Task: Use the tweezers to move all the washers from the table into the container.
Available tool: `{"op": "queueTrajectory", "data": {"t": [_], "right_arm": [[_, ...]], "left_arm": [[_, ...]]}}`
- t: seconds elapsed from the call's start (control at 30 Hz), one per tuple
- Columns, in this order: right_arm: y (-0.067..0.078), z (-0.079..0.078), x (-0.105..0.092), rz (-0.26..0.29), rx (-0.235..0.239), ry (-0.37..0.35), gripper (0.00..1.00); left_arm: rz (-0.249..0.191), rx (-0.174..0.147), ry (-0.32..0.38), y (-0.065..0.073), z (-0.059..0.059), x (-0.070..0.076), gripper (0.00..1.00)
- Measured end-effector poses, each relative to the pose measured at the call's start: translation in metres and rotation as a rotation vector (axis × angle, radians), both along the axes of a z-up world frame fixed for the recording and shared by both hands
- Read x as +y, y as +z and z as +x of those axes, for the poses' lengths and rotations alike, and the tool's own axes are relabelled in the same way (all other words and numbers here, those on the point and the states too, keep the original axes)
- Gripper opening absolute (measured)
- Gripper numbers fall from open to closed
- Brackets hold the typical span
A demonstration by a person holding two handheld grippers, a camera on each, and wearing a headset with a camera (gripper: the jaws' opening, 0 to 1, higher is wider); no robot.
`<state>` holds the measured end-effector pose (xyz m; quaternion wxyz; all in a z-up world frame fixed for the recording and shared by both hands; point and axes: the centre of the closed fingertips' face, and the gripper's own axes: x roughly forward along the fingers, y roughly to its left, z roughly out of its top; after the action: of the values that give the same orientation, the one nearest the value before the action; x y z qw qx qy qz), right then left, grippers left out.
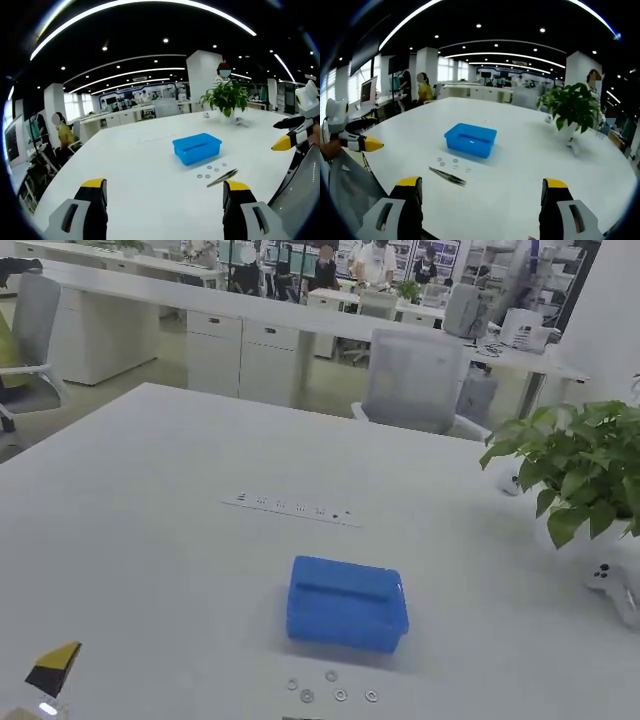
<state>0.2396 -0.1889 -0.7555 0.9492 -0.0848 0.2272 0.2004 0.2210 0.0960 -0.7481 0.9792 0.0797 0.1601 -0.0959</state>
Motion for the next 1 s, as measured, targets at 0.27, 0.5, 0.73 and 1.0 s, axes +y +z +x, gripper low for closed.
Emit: {"op": "queueTrajectory", "data": {"t": [0.27, 0.5, 0.73, 1.0], "right_arm": [[-0.0017, -0.0002, -0.0002, -0.004, 0.007, -0.001, 0.98], [-0.0038, -0.0005, -0.0002, -0.012, 0.016, 0.001, 0.98], [-0.0059, -0.002, 0.0035, -0.021, 0.024, 0.02, 0.98], [-0.0077, -0.0025, 0.0037, -0.028, 0.033, 0.024, 0.97]], "left_arm": [[0.008, 0.005, -0.005, -0.0007, -0.0008, -0.0014, 0.99], [0.009, 0.016, -0.019, -0.0031, -0.0012, -0.0037, 0.99], [0.004, 0.026, -0.014, -0.0047, -0.0011, -0.0033, 0.99], [-0.001, 0.038, -0.02, -0.0059, -0.0008, -0.0044, 0.99]]}}
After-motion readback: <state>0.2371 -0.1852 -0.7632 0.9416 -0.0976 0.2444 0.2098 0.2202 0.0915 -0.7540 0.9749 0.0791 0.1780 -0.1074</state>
